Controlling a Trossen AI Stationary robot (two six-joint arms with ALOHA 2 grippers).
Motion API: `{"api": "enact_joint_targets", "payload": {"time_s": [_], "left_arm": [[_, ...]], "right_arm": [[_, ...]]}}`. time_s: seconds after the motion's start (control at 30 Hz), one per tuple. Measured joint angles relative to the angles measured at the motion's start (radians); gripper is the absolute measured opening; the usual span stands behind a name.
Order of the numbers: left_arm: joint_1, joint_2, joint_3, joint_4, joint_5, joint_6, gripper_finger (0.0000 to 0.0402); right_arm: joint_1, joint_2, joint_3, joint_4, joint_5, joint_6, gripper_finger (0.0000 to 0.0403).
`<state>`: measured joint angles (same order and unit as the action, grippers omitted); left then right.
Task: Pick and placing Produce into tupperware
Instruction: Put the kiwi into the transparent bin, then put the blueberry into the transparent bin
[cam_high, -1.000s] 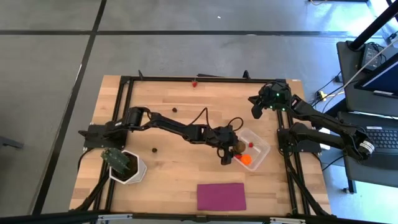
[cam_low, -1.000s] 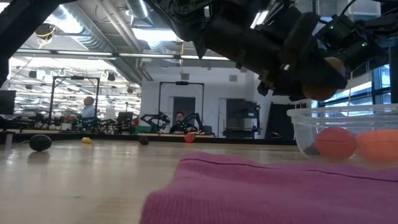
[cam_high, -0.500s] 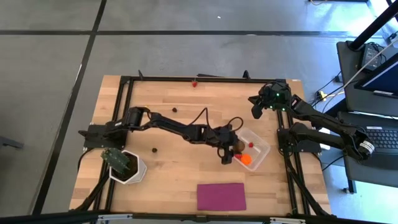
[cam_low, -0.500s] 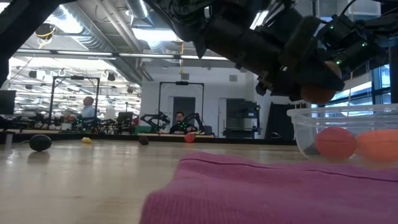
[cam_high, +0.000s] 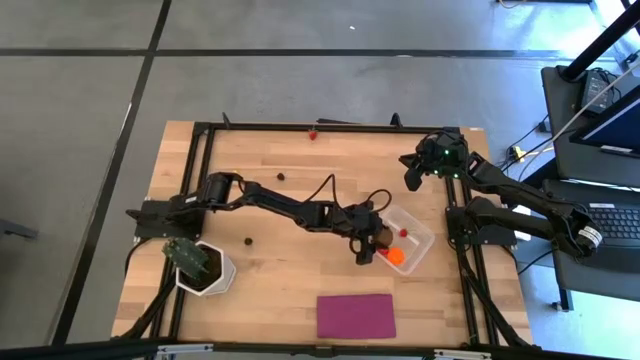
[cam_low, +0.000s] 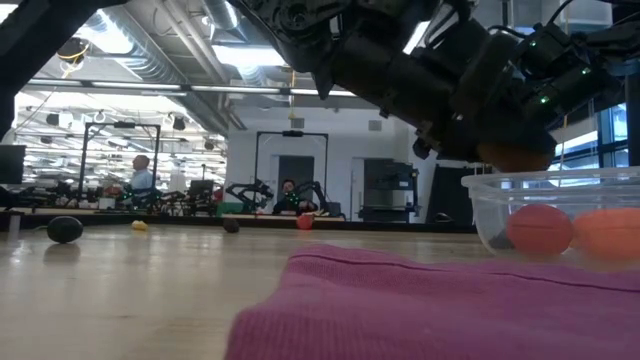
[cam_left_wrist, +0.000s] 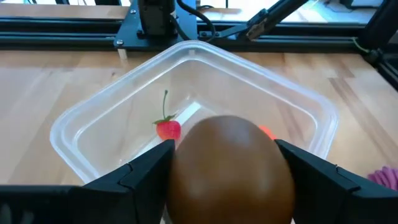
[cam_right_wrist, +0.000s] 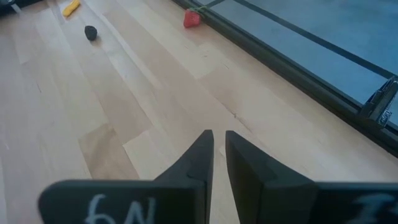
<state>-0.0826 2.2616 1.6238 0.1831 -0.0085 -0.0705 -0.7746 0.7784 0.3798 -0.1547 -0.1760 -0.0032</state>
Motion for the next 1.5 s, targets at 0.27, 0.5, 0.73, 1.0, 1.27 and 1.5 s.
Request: {"api": "enact_joint_targets", "payload": {"time_s": [0.27,0.5,0.73,1.0,1.27,1.5], "left_arm": [[0.009,0.02,-0.002,-0.002,0.0,-0.008,0.0259],[0.005,0.036,-0.001,0.018,0.0,-0.025,0.0259],[0.006,0.035,-0.001,0.091,0.0,-0.025,0.0259],[0.034,-0.022,0.033,0.044,0.001,-0.002,0.0259],[0.103,-0.216,0.191,-0.498,0.028,0.055,0.0259],[0.135,-0.393,0.224,-0.938,0.028,0.024,0.0259]], "right_arm": [[0.0,0.0,0.0,0.0,0.0,0.003,0.0046],[0.0,0.0,0.0,0.0,0.0,0.003,0.0046],[0.0,0.0,0.0,-0.001,0.0,0.0,0.0046],[0.0,0.0,0.0,-0.009,0.0,-0.001,0.0046],[0.001,0.0,0.0,-0.03,0.0,-0.001,0.0046],[0.002,0.0,0.0,-0.056,0.0,-0.001,0.0046]]}}
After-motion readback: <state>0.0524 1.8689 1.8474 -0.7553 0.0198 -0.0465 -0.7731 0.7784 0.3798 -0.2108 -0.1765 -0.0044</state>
